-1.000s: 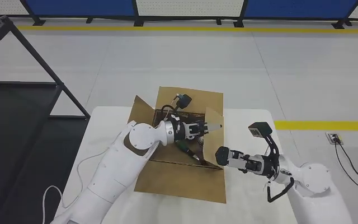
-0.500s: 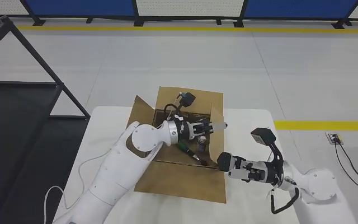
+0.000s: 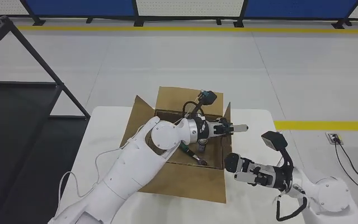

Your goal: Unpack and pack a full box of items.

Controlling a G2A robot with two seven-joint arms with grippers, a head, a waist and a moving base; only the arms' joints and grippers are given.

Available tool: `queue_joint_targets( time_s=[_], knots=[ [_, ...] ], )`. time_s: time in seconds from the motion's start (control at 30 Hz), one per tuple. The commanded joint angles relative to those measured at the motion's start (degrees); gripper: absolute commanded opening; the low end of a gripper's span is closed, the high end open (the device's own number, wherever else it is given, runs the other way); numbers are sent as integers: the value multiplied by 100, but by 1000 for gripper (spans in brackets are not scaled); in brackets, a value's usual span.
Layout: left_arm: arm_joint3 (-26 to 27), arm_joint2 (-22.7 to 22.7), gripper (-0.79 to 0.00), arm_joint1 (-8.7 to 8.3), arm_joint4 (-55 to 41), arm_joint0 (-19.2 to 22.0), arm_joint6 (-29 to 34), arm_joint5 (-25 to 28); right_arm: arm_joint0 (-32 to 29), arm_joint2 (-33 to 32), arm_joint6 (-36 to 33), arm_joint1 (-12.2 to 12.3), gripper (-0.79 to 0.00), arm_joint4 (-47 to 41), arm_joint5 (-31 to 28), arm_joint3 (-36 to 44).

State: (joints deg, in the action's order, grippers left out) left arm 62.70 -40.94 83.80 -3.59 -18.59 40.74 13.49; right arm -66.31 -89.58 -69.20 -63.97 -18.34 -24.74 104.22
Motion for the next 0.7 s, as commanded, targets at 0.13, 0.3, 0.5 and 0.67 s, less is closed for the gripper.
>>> queue_joint_targets(
  time_s=[0.13, 0.3, 0.5, 0.67],
  knots=[
    [-305, 129, 0, 147, -64, 139, 13, 55, -87, -98, 94, 52, 0, 103, -36, 59],
    [-470, 167, 0, 232, -81, 213, 92, 109, -112, -15, 295, 76, 0, 271, 122, 162],
    [-592, 123, 0, 287, -82, 249, 171, 184, -210, -85, 412, 122, 0, 390, 156, 260],
    [-652, 39, 0, 299, -54, 223, 204, 254, -292, -149, 483, 160, 0, 420, 212, 279]
  ],
)
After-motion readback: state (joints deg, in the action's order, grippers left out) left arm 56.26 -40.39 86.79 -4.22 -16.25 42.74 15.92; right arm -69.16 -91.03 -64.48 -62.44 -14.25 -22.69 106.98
